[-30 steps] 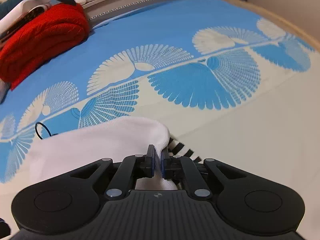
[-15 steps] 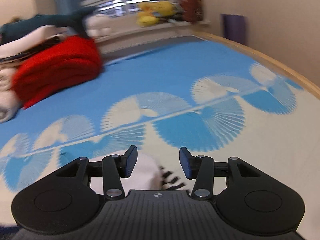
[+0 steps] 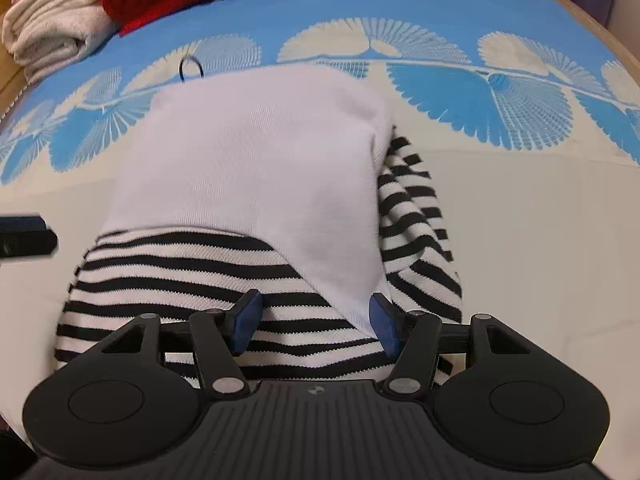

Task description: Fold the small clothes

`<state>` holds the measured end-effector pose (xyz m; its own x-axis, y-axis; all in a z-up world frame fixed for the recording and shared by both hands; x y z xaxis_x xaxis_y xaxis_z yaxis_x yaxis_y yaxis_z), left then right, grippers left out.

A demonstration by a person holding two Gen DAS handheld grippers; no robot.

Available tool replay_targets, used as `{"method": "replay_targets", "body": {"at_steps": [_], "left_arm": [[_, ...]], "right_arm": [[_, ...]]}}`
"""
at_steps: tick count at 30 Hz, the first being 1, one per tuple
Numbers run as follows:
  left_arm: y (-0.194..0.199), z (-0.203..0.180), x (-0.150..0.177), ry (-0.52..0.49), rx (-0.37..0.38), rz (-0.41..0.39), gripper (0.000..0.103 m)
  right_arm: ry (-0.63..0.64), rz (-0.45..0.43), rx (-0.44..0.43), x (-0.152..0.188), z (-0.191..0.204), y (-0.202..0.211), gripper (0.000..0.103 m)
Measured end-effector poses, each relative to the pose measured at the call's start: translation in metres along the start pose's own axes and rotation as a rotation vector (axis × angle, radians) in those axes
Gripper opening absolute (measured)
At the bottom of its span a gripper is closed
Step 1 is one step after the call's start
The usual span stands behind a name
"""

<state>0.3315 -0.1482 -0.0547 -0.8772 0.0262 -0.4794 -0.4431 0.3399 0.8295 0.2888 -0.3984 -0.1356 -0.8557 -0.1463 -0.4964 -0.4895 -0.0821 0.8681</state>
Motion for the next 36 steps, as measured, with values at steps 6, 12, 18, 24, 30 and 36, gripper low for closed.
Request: {"method": "replay_targets", "body": {"at_steps": [6, 12, 18, 24, 30, 36], "left_arm": [[-0.002, -0.007, 0.012, -0.094, 0.017, 0.026, 0.048], [-0.043, 0.002, 0.037, -0.187, -0.098, 0.139, 0.048], [-0.015, 0.007, 0.001, -0.012, 0.008, 0.070, 0.084], [-0.023, 0.031, -0.026, 0.297, 0.040, 0.049, 0.091], [-0.057, 0.044, -0.031, 0.410, 0.032, 0.143, 0.091], [-0.088, 0.060, -0.031, 0.492, 0.064, 0.207, 0.091]], "right_arm": [[0.028, -0.051, 0.031, -0.007, -0.002, 0.024, 0.055], [0.170, 0.143, 0.098, 0.024, -0.005, -0.006, 0.058], [0.032, -0.007, 0.079, 0.004, -0.024, 0.015, 0.065], [-0.336, -0.171, 0.071, -0.004, -0.075, 0.015, 0.089], [-0.510, -0.028, -0.088, 0.011, -0.088, -0.040, 0.090], [-0.463, -0.016, -0.078, 0.002, -0.081, -0.056, 0.096]]}}
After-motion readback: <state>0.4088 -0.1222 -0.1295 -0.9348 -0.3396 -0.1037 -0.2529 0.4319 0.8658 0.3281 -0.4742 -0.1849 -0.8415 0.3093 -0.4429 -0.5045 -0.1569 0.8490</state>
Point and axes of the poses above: each gripper's, at about its wrist camera, not at the fingertips, and y roughly against the way its jaws point, z to its left, x to its underside, the point moved 6 cm from there along -y, roughly the way its jaws point, and after that the axes turned 14 degrees about y, right-handed, at the moved point
